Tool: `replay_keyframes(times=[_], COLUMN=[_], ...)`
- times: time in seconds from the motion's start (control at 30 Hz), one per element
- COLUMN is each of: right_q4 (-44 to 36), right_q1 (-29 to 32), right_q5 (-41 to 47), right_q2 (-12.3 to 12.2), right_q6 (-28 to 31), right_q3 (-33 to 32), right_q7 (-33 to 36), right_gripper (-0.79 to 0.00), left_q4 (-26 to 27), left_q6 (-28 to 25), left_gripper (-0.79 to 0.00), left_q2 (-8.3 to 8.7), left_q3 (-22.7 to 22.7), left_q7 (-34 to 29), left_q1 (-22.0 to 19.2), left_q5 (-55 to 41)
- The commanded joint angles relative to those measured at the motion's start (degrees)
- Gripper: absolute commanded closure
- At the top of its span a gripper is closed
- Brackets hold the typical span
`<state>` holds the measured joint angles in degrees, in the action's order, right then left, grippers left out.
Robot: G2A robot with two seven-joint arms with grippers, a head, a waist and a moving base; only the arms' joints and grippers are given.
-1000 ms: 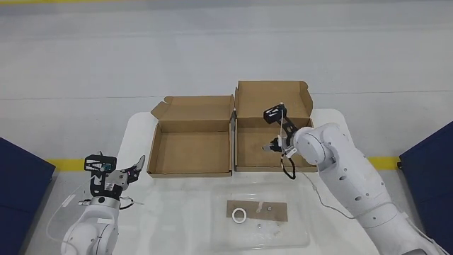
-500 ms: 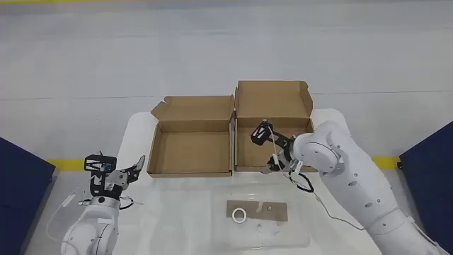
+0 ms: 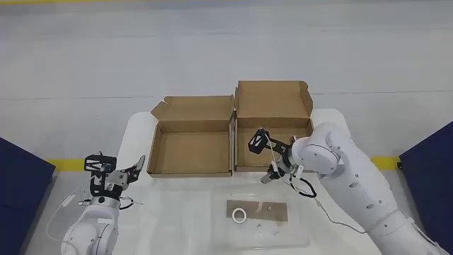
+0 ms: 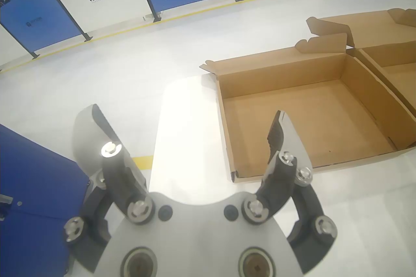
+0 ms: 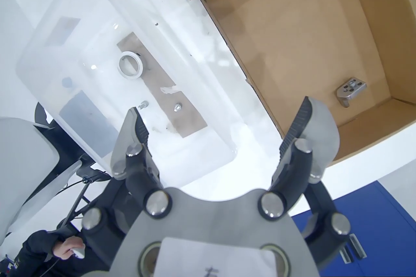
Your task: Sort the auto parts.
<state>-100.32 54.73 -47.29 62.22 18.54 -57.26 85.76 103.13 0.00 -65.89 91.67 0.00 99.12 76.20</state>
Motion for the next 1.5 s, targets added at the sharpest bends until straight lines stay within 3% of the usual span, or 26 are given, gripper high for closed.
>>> replay_keyframes(times=[0.0, 0.2, 0.37, 0.73, 0.83, 1.27, 1.47], right_q4=[-2.0, -4.6, -5.5, -5.9, -5.9, -8.4, -8.4], right_q1=[-0.2, -3.4, -9.1, -9.3, -9.5, -19.5, -20.0], right_q5=[-5.8, -7.8, -0.1, 0.6, 1.1, 11.6, 11.8], right_q2=[-0.3, -2.5, -5.3, -5.5, -6.0, -11.0, -11.1], right_q6=[-0.5, -1.7, -0.8, -0.1, 1.9, 0.5, 0.6], right_q3=[3.4, 13.6, 21.1, 22.1, 25.6, 38.6, 39.2], right_q7=[0.5, 1.7, 0.8, 0.1, -1.9, -0.5, -0.6], right_gripper=[-0.785, -0.785, -0.785, -0.785, -0.785, -0.785, -0.785], left_q4=[0.0, 0.0, 0.0, 0.0, 0.0, 0.0, 0.0], left_q6=[0.0, 0.0, 0.0, 0.0, 0.0, 0.0, 0.0], left_gripper=[-0.785, -0.785, -0.785, -0.785, -0.785, -0.785, -0.785], left_q2=[0.00, 0.00, 0.00, 0.00, 0.00, 0.00, 0.00], left_q3=[0.0, 0.0, 0.0, 0.0, 0.0, 0.0, 0.0], left_q7=[0.0, 0.0, 0.0, 0.0, 0.0, 0.0, 0.0], left_q1=[0.0, 0.0, 0.0, 0.0, 0.0, 0.0, 0.0], left_q5=[0.0, 0.0, 0.0, 0.0, 0.0, 0.0, 0.0])
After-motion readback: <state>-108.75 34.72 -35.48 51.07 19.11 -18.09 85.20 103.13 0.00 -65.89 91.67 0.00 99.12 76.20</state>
